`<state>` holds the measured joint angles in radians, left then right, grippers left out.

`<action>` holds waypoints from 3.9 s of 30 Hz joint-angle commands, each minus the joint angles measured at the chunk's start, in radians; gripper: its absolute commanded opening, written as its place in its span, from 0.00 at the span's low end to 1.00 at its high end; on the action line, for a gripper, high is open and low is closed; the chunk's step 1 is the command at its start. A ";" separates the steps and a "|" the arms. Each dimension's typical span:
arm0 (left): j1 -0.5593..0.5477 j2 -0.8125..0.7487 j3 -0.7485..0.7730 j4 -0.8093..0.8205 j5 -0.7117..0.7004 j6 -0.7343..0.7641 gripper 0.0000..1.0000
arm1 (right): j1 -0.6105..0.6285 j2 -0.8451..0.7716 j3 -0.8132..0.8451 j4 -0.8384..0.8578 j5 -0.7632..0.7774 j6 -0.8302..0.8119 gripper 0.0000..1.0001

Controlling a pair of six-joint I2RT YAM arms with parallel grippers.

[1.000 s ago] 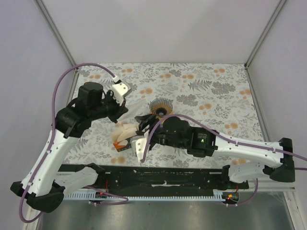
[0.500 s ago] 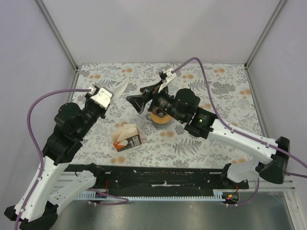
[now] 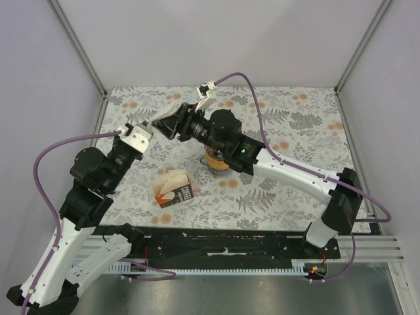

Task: Place the coffee filter in the dripper
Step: Adjust the coffee filter.

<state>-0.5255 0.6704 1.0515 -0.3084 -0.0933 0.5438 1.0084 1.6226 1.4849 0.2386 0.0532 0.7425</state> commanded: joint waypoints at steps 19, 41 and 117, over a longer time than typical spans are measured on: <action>-0.004 -0.038 -0.034 0.333 0.112 0.256 0.02 | -0.079 0.132 0.039 0.111 0.057 0.202 0.08; -0.002 0.001 -0.005 0.129 0.116 0.062 0.07 | -0.083 -0.020 -0.078 0.234 0.053 0.087 0.00; -0.041 0.159 0.180 0.006 -0.011 -0.230 0.02 | 0.052 -0.055 0.038 0.060 0.277 -0.531 0.41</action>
<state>-0.5644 0.8318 1.1881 -0.3122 -0.1097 0.4648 1.0634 1.5784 1.5280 0.2077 0.3794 0.1570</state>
